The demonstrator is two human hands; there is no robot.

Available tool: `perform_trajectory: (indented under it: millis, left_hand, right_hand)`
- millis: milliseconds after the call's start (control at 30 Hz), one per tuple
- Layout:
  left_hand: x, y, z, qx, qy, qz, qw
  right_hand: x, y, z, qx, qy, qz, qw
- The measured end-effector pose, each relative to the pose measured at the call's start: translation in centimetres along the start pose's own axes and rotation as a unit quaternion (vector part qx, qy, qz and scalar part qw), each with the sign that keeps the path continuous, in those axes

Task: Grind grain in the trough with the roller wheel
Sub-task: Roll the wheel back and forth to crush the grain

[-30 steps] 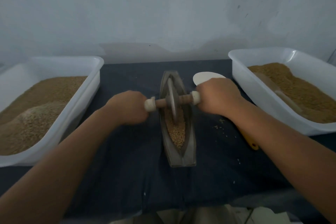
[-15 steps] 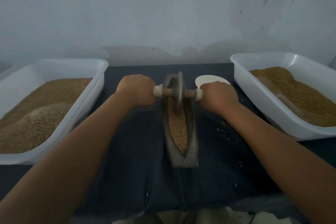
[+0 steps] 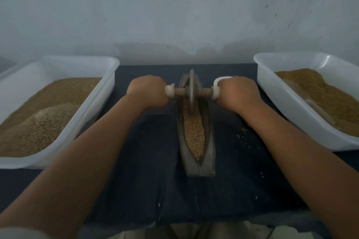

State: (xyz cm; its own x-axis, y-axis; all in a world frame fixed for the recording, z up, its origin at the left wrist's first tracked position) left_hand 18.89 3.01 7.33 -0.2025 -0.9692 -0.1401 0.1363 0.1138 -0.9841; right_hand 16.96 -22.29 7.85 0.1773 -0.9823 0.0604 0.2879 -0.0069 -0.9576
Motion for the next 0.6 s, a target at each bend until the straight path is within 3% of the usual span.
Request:
perform_trajectory:
  millis: [133, 300, 500, 600]
  left_hand:
    - [0.2, 0.8, -3.0, -0.042, 0.032, -0.036, 0.998]
    - [0.0, 1.8, -8.6, -0.055, 0.101, -0.04, 0.993]
    - [0.2, 0.5, -2.0, -0.018, 0.028, -0.006, 0.999]
    - [0.2, -0.1, -0.1, -0.031, 0.025, -0.003, 0.999]
  right_hand:
    - [-0.3, -1.1, -1.8, -0.008, -0.027, 0.019, 0.999]
    - [0.6, -0.8, -7.5, -0.111, -0.07, 0.081, 0.988]
    - [-0.1, 0.1, -3.0, 0.074, -0.042, -0.016, 0.996]
    - [-0.2, -0.1, -2.1, 0.104, -0.013, -0.021, 0.994]
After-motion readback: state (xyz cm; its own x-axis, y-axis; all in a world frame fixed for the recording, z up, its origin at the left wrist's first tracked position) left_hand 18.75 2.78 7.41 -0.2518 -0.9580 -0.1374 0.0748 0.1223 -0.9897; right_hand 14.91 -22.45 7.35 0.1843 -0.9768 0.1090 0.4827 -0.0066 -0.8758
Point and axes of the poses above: each hand's wrist, its own z-axis towards the middle knuckle, its own y-axis out of the palm, x = y × z, the point moved 6 cm from there along z, towards the middle knuckle, and after that the axes turned 5 degrees about z, right-handed, at the moved point
